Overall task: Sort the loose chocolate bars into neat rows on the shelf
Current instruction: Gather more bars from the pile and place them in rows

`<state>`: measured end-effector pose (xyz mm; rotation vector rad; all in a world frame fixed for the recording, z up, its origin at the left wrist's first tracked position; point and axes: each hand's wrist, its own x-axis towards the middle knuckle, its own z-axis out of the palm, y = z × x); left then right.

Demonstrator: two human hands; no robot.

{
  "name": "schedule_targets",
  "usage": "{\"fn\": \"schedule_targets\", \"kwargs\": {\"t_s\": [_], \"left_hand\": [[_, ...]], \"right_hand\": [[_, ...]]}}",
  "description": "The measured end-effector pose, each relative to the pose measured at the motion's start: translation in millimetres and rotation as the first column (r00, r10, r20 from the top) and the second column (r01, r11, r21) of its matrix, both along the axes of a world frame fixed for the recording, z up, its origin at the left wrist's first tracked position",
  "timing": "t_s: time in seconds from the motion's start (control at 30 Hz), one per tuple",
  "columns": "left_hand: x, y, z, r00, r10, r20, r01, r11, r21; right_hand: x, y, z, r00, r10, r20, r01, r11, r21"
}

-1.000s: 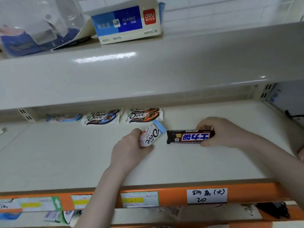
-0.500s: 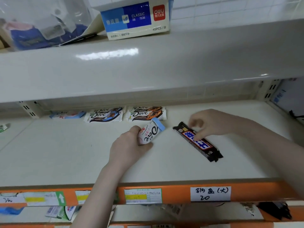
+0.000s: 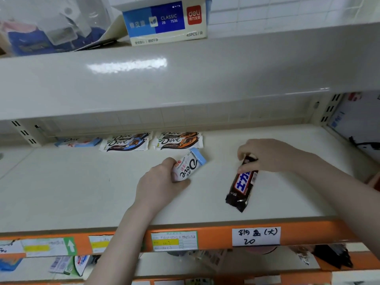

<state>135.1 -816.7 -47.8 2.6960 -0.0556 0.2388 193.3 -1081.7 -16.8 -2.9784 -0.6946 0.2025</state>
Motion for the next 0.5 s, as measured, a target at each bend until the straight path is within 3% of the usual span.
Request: {"fn": "schedule_targets", "kwargs": {"t_s": [0.07,0.17,0.2,0.3,0.5], "left_hand": [[-0.5,0.4,-0.7,1.000,-0.017,0.003,0.017,1.000,0.002],[-0.1,1.6,-1.6,0.999,-0.038,0.003,0.038,0.999,0.008],[0.0,2.2,-1.8,0.999,-0.044,0.002,0.044,0.999,0.009],[0.5,3.1,-1.6,0.998,-0.057,0.001,0.057,0.998,0.015],[0.1,7.4,-1.1,0.995,-0.095,0.008,0.095,0.994,0.048]], "right_hand": [[-7.8,-12.8,-3.3,0.998,0.050,-0.035,-0.048,0.997,0.061],[-20.9,-25.5,-3.0,0.941,0.131,-0.311,-0.030,0.950,0.310],[-23.6,-27.5,-3.9,0.934,0.151,-0.323,-0.037,0.942,0.333],[-25.5,-27.9,-9.6,0.974,0.142,-0.178,-0.085,0.951,0.296],[-25.8,-17.9,-10.0,0.998,0.002,-0.068,0.021,0.937,0.348]]}}
